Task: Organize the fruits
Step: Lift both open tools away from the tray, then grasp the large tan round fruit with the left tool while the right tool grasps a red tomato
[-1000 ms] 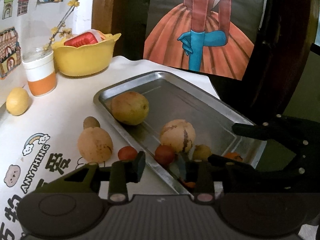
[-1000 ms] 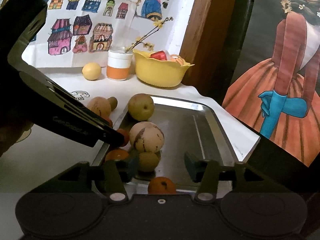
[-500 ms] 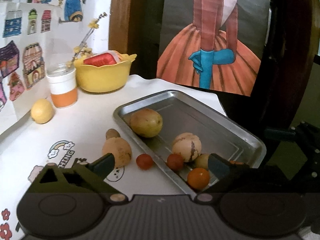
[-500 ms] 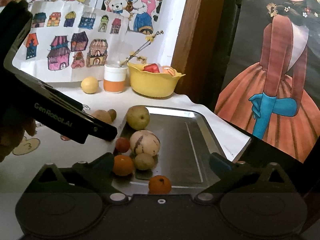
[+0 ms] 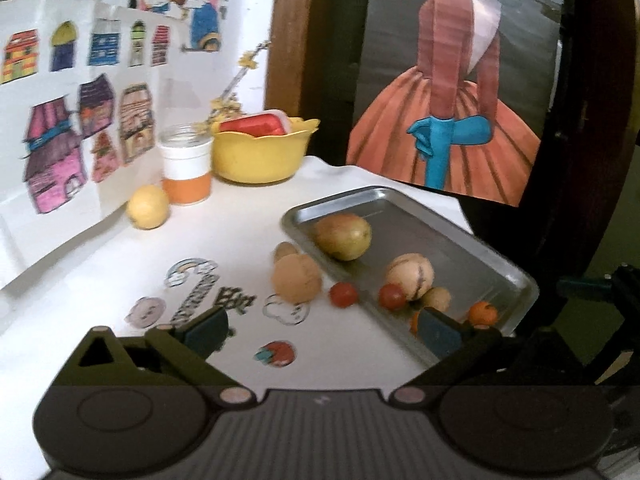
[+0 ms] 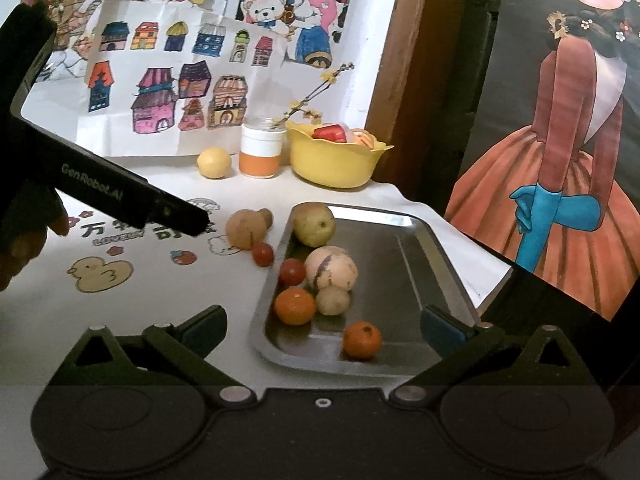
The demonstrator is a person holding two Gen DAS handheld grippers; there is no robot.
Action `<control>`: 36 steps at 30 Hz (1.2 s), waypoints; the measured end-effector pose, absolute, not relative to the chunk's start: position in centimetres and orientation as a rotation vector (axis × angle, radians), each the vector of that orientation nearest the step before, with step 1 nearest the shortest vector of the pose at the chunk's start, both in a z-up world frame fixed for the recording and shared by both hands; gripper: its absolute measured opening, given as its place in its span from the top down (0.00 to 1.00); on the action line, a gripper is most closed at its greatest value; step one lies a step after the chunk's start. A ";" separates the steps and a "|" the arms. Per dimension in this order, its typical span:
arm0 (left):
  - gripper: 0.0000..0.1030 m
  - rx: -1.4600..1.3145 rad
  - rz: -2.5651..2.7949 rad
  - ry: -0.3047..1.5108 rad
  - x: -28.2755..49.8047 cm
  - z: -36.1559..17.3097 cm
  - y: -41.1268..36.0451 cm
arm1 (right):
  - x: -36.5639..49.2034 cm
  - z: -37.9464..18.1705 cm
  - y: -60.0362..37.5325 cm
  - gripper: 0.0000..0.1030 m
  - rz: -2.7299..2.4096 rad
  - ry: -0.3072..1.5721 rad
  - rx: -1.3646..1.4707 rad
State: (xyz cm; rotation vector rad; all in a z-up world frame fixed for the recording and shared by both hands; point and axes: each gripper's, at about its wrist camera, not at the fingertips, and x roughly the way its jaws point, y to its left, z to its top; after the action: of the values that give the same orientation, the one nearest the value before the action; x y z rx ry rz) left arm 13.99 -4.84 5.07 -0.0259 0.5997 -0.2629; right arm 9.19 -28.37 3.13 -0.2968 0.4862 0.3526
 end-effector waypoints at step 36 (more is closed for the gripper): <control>0.00 -0.078 -0.032 0.685 8.4 2.3 6.5 | 6.5 1.3 -17.5 0.01 0.549 0.622 -0.438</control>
State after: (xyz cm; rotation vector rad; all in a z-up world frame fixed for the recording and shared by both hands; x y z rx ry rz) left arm 8.44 6.50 2.29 -0.0778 0.6855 -0.0320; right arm 6.51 -17.54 1.26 -0.4378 0.6219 0.5491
